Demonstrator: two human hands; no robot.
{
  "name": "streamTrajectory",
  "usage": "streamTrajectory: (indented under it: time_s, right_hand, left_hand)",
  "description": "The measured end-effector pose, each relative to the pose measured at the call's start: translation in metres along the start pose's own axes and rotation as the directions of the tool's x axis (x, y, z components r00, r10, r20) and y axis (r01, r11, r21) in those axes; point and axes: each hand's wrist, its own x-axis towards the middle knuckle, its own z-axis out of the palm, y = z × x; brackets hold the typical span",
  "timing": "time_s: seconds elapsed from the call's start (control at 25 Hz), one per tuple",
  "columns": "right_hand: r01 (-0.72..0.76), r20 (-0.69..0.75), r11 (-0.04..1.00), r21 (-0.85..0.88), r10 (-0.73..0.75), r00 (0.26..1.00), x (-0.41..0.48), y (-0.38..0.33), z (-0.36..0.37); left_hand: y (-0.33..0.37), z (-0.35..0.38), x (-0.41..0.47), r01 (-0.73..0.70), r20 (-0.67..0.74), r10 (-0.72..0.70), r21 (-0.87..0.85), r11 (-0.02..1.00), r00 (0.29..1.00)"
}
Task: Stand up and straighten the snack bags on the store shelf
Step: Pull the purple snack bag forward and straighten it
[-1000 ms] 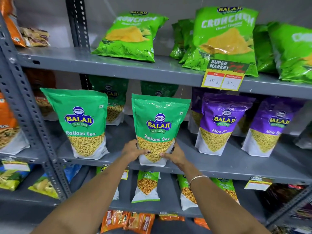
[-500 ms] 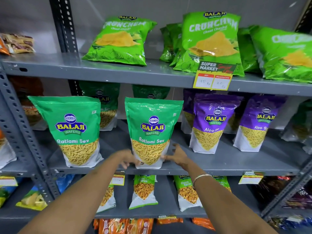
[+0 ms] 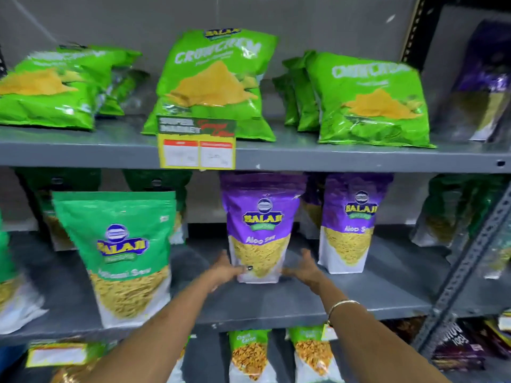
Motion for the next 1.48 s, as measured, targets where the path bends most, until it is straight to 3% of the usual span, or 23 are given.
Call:
streamTrajectory:
  time_s: [0.12,0.24,0.4,0.8,1.28,1.36,1.44,1.48]
  right_hand:
    - [0.066,0.148,0.997,0.042,-0.072,0.986,0.016,-0.007,-0.009]
    - [0.088,0.291,0.986,0.14,-0.126,0.949,0.018,-0.015,-0.006]
    - [0.073,0.264,0.977,0.198,-0.125,0.956,0.0,-0.013,-0.003]
    - [0.108,0.213,0.983,0.147,-0.138,0.967,-0.067,-0.007,-0.007]
    - [0.059,0.241,0.993,0.1,-0.082,0.967,-0.072,-0.006,-0.01]
    - [0.052,0.189,0.998,0.033,-0.057,0.98,-0.072,-0.004,-0.018]
    - [0.071,0.124,0.997,-0.01,-0.07,0.99,-0.07,0.001,-0.034]
    - [0.075,0.081,0.997,-0.016,-0.074,0.994,-0.068,0.004,-0.045]
  left_hand:
    - [0.009,0.024,0.025,-0.086,-0.202,0.033,-0.26,0.962,0.979]
    - [0.009,0.032,0.035,-0.099,-0.223,0.012,-0.38,0.92,0.975]
    - [-0.004,0.036,0.028,-0.072,-0.232,-0.037,-0.44,0.895,0.972]
    - [-0.021,0.039,-0.03,-0.056,-0.271,-0.024,-0.283,0.957,0.962]
    - [-0.018,0.042,-0.044,0.013,-0.242,-0.043,-0.122,0.992,0.969]
    - [-0.012,0.045,-0.053,-0.021,-0.441,0.041,0.05,0.999,0.896]
    - [-0.007,0.052,-0.064,-0.184,-0.689,0.298,0.237,0.954,0.661]
    - [-0.004,0.059,-0.065,-0.255,-0.729,0.439,0.358,0.898,0.525]
